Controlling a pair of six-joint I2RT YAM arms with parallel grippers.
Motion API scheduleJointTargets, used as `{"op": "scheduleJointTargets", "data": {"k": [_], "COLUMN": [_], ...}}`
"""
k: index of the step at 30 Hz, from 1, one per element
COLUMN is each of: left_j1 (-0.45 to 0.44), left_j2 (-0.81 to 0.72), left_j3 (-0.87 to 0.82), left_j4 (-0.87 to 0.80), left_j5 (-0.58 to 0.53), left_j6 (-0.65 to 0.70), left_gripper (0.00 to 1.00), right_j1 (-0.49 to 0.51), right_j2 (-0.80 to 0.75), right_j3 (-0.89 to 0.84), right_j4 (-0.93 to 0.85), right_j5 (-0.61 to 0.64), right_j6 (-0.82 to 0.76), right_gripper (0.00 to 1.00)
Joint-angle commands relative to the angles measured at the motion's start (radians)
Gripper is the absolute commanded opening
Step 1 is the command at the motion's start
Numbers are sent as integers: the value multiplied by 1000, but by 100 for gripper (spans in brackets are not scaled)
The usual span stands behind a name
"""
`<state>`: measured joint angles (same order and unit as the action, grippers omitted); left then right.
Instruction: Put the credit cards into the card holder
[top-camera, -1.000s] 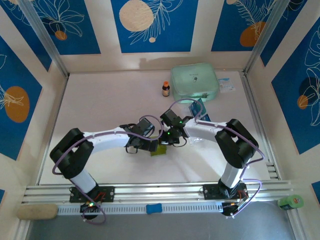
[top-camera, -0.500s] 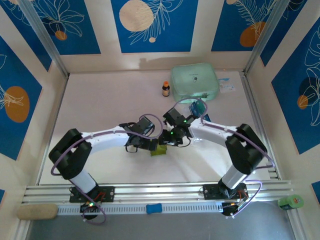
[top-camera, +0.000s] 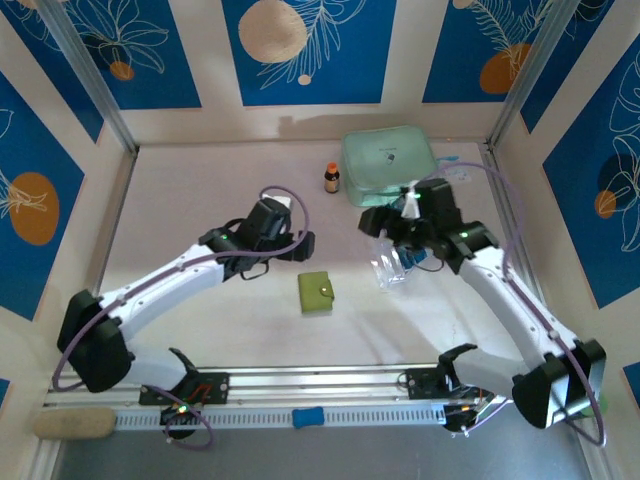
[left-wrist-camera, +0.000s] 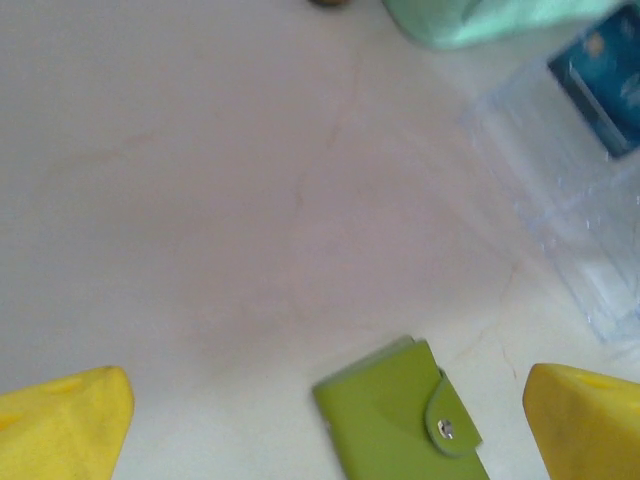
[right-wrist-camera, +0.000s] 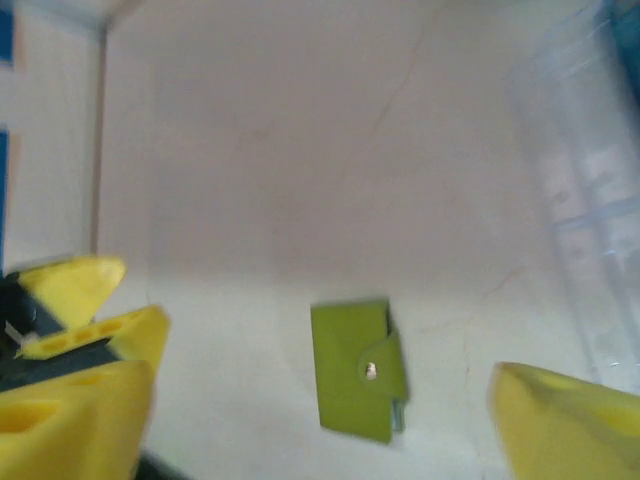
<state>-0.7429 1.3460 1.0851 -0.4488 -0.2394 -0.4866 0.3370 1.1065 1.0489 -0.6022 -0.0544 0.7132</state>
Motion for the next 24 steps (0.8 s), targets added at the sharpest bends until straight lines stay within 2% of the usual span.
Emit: {"op": "scheduleJointTargets", "data": {"k": [1,6,10,12,19,24], "left_j1": [53,172,292,340,492,600], "left_j2": [-70,-134,-141,-141,-156,-121], "left_j3": [-14,-65,-72,-90,-257,-336], "left_j4": [81,212,243,279,549,614], "left_j5": [-141,-222,-218,-216,-246,-214], "left_j6": [77,194,260,289,374,385], "left_gripper": [100,100,100,100,100,100], "right_j1": [-112,-295,-436,-475,-487,-479], "right_j2": [-48,-25,32,62,200,310], "right_j3": [48,85,46,11,-80,-118], "right_j4": [-57,-42,50,111,315,424], "right_j5": [110,321,389,426,614,659], "right_j6": [-24,-13,17,28,-77,-179], "right_gripper": [100,99,99,99,99,99]}}
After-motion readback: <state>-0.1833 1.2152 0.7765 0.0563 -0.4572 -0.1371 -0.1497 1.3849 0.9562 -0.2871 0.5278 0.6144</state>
